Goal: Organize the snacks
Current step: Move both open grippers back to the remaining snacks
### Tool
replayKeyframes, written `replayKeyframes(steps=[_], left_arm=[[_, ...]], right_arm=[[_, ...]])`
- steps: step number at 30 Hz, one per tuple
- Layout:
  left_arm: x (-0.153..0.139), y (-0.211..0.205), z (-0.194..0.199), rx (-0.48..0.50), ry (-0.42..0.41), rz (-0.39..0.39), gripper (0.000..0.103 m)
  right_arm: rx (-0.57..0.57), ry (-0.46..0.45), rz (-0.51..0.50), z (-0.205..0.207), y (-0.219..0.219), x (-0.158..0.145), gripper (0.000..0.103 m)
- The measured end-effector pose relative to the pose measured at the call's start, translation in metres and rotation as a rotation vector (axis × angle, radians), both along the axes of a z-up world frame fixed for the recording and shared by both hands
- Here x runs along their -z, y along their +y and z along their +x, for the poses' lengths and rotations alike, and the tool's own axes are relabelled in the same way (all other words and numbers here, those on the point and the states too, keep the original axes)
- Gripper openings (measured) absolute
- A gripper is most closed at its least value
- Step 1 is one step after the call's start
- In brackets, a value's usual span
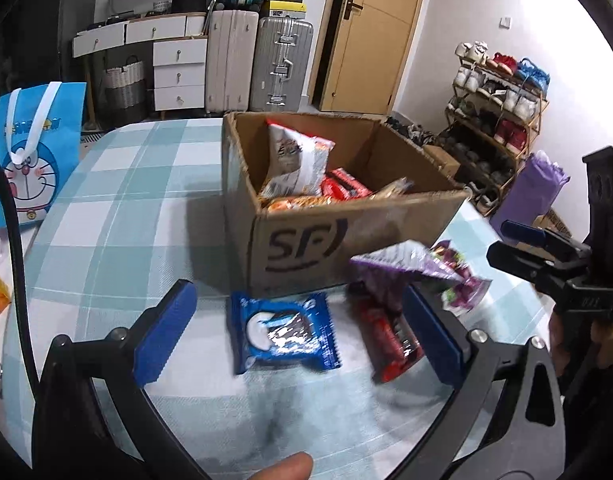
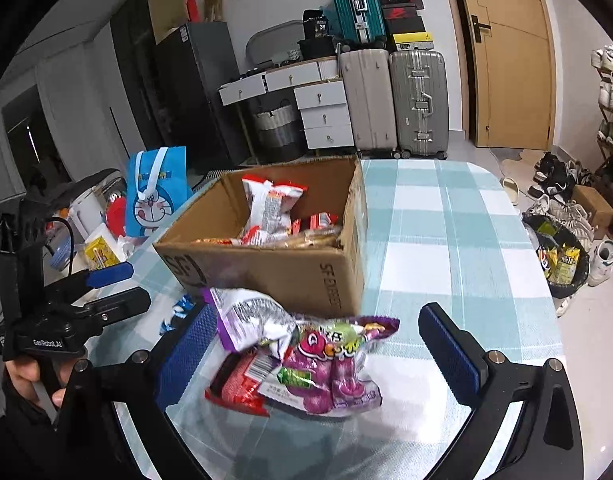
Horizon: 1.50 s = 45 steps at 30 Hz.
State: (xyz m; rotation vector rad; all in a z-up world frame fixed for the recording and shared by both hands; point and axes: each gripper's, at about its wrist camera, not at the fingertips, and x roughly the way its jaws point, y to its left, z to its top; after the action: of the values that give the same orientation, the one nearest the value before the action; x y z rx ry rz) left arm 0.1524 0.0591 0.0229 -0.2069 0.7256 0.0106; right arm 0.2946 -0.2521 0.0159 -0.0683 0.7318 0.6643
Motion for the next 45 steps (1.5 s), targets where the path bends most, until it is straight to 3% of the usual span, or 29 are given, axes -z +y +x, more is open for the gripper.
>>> replayKeyframes(steps=[9, 13, 22, 30, 45], left_arm=[[0.024, 0.004, 0.011, -0.019, 0.058, -0.047, 0.102], [0.031, 0.002, 0.015, -0.025, 0.070, -0.018, 0.102], [0.044, 0.002, 0.024, -0.024, 0.107, -0.041, 0.102], [0.049, 0.002, 0.028, -0.020, 0.125, -0.041, 0.102], [0.057, 0.002, 0.031, -0.012, 0.151, -0.045, 0.102]], right_arm=[[0.027, 0.088, -0.051, 0.015, 0.004, 0.023, 0.103], [0.053, 0.109, -0.074, 0.023, 0.004, 0.031, 0.103], [0.088, 0.179, -0.084, 0.039, 0.000, 0.055, 0.103], [0.074, 0.206, -0.103, 0.042, 0.010, 0.070, 0.103], [0.098, 0.204, -0.136, 0.048, -0.001, 0.072, 0.103]])
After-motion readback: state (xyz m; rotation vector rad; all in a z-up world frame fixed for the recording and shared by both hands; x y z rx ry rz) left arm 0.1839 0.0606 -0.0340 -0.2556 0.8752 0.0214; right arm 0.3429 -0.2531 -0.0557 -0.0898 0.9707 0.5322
